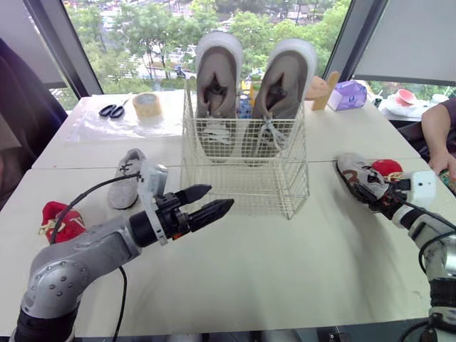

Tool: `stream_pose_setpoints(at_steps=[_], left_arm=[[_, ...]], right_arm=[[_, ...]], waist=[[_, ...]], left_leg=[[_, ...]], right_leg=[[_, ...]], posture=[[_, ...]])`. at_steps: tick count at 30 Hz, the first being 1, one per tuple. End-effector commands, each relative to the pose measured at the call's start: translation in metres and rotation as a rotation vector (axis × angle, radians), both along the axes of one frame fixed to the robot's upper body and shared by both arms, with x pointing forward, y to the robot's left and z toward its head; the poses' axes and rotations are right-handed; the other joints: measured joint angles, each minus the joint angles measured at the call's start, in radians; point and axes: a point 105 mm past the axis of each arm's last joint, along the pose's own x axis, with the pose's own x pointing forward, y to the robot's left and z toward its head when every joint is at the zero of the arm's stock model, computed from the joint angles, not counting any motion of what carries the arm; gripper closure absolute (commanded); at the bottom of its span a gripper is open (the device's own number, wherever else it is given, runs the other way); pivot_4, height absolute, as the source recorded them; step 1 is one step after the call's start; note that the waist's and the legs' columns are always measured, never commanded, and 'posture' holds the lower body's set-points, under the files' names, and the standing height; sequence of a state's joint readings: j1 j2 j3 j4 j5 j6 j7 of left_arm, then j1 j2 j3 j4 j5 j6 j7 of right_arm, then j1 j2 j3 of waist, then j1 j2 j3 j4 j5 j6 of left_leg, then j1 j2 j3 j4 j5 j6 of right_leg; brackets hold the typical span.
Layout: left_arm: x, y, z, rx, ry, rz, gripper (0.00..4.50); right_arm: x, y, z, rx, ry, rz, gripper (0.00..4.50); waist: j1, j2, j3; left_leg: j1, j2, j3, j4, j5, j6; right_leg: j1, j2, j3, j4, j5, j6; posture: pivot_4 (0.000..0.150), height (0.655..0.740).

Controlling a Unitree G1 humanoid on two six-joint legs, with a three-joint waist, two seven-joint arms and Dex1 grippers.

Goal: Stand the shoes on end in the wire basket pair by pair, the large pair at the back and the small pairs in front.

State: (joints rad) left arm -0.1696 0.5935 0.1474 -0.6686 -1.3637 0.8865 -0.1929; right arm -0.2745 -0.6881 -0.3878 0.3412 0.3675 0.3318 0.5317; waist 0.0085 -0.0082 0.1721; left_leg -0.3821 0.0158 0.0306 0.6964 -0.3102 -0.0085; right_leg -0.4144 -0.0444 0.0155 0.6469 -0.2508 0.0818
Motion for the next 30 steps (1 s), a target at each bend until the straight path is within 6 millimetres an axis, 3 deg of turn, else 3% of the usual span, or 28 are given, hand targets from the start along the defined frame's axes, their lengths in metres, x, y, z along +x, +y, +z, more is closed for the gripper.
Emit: stream_pose_setpoints(at_steps=[1, 4, 13, 14, 16, 21, 26, 30], left_arm=[[0.002, 0.001, 0.003, 0.004, -0.034, 0.021, 0.02], [0.005, 0.003, 0.001, 0.014, -0.039, 0.036, 0.02], [0.010, 0.004, 0.000, 0.018, -0.045, 0.054, 0.00], [0.010, 0.004, 0.001, 0.015, -0.046, 0.052, 0.00], [0.011, 0.006, 0.007, -0.011, -0.048, 0.039, 0.00], [0.013, 0.017, 0.033, -0.134, -0.046, -0.008, 0.00], [0.023, 0.037, 0.060, -0.232, -0.051, -0.013, 0.00], [0.033, 0.047, 0.077, -0.275, -0.063, -0.029, 0.00]], right_arm=[[0.006, 0.003, -0.016, 0.006, 0.038, -0.007, 0.00], [0.009, 0.009, -0.022, 0.003, 0.048, 0.002, 0.00], [0.006, 0.012, -0.040, -0.037, 0.077, -0.008, 4.11], [0.006, 0.013, -0.038, -0.038, 0.068, -0.011, 4.47], [0.007, 0.013, -0.029, -0.041, 0.031, -0.013, 4.49], [0.016, 0.018, 0.025, -0.058, -0.147, -0.013, 4.49], [0.021, 0.034, 0.113, -0.095, -0.382, 0.022, 4.49], [0.013, 0.032, 0.172, -0.129, -0.534, 0.008, 4.49]], waist=[[-0.002, -0.001, 0.000], [-0.006, -0.002, 0.000], [-0.020, -0.005, -0.002], [-0.020, -0.005, -0.002], [-0.020, -0.005, -0.002], [-0.021, -0.005, -0.002], [-0.026, 0.001, 0.001], [-0.017, 0.002, 0.003]], left_leg=[[0.003, 0.000, 0.000, 0.000, 0.000, 0.001], [0.009, 0.000, 0.000, -0.001, -0.001, 0.002], [0.009, 0.001, 0.000, -0.003, -0.001, 0.002], [0.009, 0.001, 0.000, -0.003, -0.001, 0.002], [0.009, 0.002, 0.000, -0.004, -0.001, 0.002], [0.009, 0.002, 0.000, -0.006, -0.001, 0.002], [0.008, 0.001, 0.002, -0.011, -0.001, 0.002], [0.006, 0.000, 0.003, -0.012, -0.001, 0.002]], right_leg=[[0.002, 0.000, 0.000, -0.001, 0.000, 0.000], [0.009, 0.000, 0.000, -0.002, -0.001, 0.000], [0.009, 0.000, 0.000, -0.003, -0.001, 0.000], [0.009, 0.000, 0.000, -0.003, -0.001, 0.000], [0.009, -0.001, 0.001, -0.003, -0.001, 0.000], [0.008, -0.002, 0.001, -0.004, -0.001, 0.001], [0.003, -0.002, 0.003, -0.003, 0.000, 0.002], [-0.001, -0.001, 0.003, -0.003, 0.000, 0.004]], posture=[[0.150, 0.7400], [0.150, 0.7400], [0.150, 0.7400], [0.150, 0.7400], [0.150, 0.7400], [0.150, 0.7400], [0.150, 0.7400], [0.150, 0.7400]])
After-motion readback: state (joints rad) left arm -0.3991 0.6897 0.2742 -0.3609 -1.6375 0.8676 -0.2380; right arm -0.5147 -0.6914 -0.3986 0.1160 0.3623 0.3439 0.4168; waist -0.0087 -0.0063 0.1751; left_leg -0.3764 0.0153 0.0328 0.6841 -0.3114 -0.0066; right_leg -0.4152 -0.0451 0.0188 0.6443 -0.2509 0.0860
